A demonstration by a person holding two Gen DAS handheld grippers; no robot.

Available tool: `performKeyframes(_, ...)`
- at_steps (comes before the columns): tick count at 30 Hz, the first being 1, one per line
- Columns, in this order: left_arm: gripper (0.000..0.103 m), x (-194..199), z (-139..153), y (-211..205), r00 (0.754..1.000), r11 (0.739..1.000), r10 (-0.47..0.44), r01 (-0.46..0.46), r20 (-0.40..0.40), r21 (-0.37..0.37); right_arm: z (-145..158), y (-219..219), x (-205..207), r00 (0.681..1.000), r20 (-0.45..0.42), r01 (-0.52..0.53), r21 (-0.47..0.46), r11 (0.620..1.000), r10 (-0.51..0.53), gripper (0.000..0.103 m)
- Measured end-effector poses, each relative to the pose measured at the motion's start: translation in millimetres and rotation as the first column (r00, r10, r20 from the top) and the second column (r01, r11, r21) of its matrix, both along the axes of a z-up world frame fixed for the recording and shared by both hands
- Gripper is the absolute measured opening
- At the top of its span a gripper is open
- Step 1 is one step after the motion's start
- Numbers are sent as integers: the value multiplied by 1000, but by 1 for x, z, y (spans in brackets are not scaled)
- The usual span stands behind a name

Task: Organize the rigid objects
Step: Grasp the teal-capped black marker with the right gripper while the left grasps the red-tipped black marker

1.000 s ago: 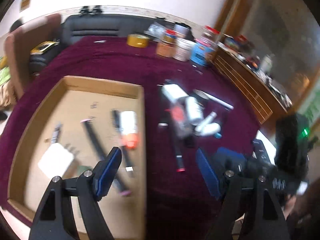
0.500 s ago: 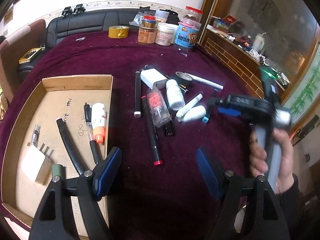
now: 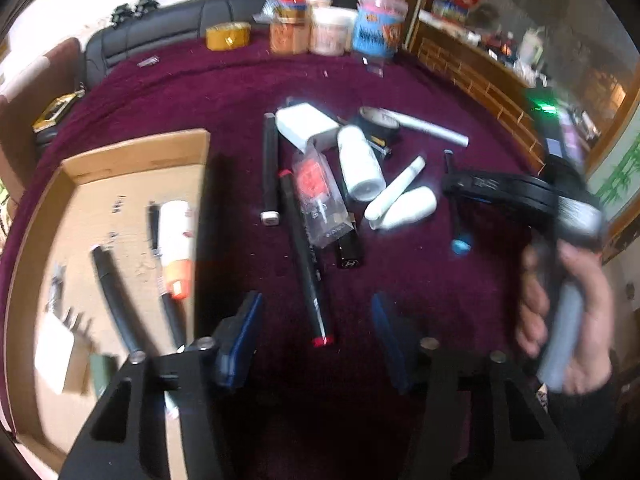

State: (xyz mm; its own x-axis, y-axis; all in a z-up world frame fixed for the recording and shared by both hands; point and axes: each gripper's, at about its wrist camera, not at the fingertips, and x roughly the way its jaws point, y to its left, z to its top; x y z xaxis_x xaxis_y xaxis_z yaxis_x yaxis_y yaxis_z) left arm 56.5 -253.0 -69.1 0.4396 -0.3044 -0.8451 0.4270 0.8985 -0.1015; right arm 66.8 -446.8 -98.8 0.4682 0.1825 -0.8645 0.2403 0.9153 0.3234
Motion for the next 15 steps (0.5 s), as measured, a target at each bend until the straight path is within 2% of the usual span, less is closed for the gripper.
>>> performKeyframes(1,51,5,-4,-5,1000,1000,-2,2,-14,17,0,2,-5,1000,2,-8,9,1000,8,18)
performKeyframes(6,20,25,-31,-23,997,993,-9,18,-82,115,-1,9,-46,998,23,-60,51,997,59,17)
performKeyframes(7,20,24,-29,-23,998,993,-1,8,-60,115,-1,11,-51,997,30,-68,57,996,66,17)
performKeyframes(10,19,18,-27,-18,997,994,4,4,-75,112,-3,17,-68,994,72,-86,67,994,81,17)
performKeyframes(15,18,-17,-25,-2,993,996,-14,25,-121,90,-4,19,-69,990,103,-99,55,994,93,17)
